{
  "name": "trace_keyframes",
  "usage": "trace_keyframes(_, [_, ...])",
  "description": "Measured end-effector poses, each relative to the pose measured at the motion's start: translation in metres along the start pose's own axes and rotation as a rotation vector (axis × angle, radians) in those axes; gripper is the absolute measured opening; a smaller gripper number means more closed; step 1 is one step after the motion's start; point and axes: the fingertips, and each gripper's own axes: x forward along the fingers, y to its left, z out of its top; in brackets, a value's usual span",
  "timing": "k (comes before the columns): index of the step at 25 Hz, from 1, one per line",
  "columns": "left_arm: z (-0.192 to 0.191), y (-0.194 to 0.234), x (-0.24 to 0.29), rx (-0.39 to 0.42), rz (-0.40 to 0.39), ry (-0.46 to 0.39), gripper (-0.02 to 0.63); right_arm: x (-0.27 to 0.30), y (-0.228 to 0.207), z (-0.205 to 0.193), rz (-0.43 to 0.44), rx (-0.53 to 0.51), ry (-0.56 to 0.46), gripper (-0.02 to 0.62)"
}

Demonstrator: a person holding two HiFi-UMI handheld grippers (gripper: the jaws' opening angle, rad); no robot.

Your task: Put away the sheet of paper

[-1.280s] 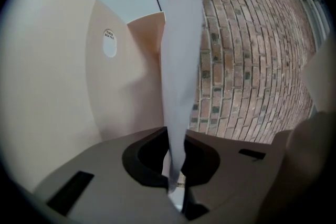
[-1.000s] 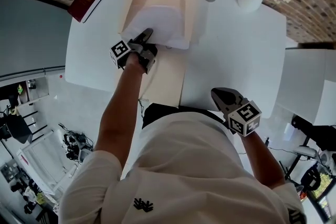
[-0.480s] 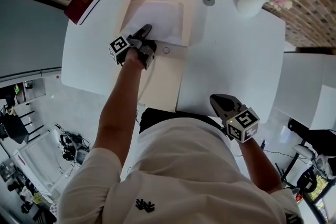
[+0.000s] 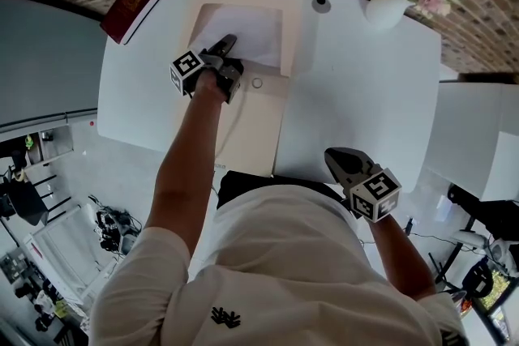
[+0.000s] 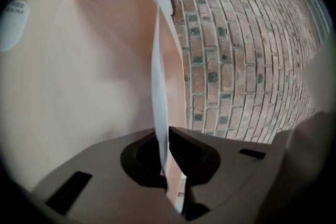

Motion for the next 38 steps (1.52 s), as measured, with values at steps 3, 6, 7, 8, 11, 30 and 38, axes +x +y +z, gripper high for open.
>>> trace_keyframes(3, [0.003,0.000,0.002,0.016,0.023,-0.004,0.026,0.000,0.001,0.000,0.001,0.006,0.001,0.031])
trace_keyframes(6, [0.005,0.002,0.004,0.036,0.063,-0.012,0.040,0.002,0.001,0.001,0.006,0.003,-0.005,0.031])
trace_keyframes(7, [0.005,0.001,0.004,0.038,0.073,-0.013,0.076,0.003,0.002,0.001,0.009,0.000,-0.010,0.031])
trace_keyframes(8, [0.004,0.000,0.003,0.038,0.079,-0.014,0.112,0.004,0.002,0.002,0.013,-0.001,-0.015,0.031])
trace_keyframes(11, [0.004,-0.003,0.002,0.047,0.101,-0.017,0.158,0.005,0.005,0.005,0.021,0.002,-0.022,0.031])
trace_keyframes(30, [-0.019,-0.016,-0.005,0.233,0.450,0.032,0.264,0.006,0.012,0.014,0.065,0.021,-0.127,0.031])
trace_keyframes(38, [-0.031,-0.009,-0.026,0.304,0.540,0.081,0.267,0.003,0.013,0.009,0.060,0.040,-0.161,0.031])
